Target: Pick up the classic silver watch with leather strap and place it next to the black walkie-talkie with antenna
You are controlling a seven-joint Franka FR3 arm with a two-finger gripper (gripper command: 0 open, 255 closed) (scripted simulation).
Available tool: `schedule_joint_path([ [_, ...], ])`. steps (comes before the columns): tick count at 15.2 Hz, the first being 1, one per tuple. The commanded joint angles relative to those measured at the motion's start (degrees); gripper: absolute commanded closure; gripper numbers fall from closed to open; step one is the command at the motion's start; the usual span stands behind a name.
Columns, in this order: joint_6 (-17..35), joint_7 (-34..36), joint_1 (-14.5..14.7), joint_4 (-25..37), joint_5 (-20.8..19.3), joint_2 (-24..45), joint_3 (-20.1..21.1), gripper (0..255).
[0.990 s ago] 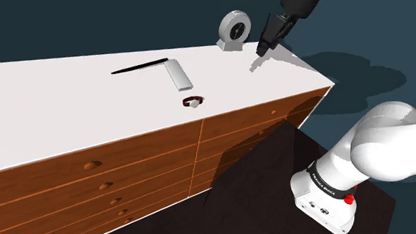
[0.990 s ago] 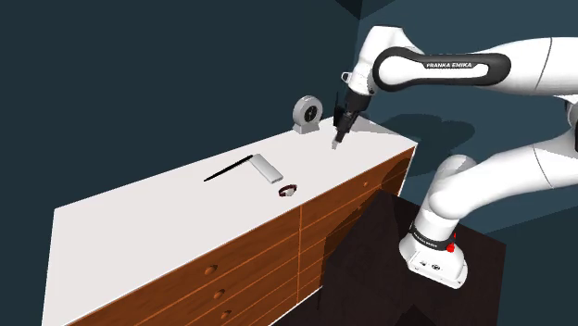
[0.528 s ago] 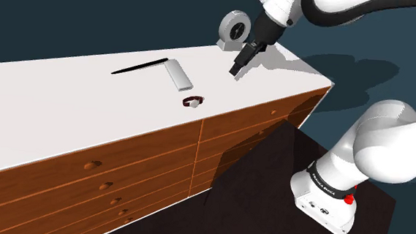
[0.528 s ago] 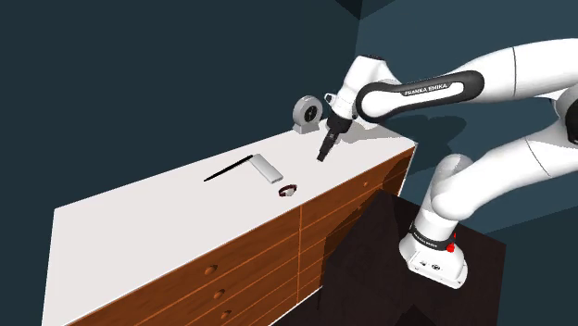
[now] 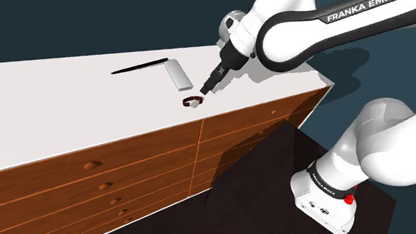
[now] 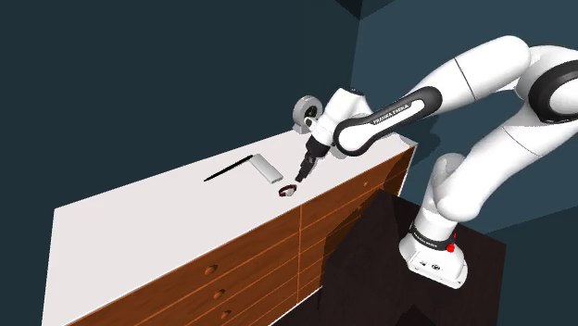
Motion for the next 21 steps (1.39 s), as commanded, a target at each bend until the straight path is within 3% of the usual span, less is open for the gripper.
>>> schedule_joint_path([
  [1,6.07,-2.51,2.27,0.35,2.06,4.56,-0.23,0],
  [4,14.13,-7.06,6.67,2.02,6.41,11.86,-1.15,0],
  [11,19.48,-11.99,10.16,4.52,12.26,19.53,-2.9,0],
  [20,19.84,-12.58,10.41,4.8,12.96,20.16,-2.97,0],
  [21,19.84,-12.58,10.41,4.8,12.96,20.16,-2.97,255],
])
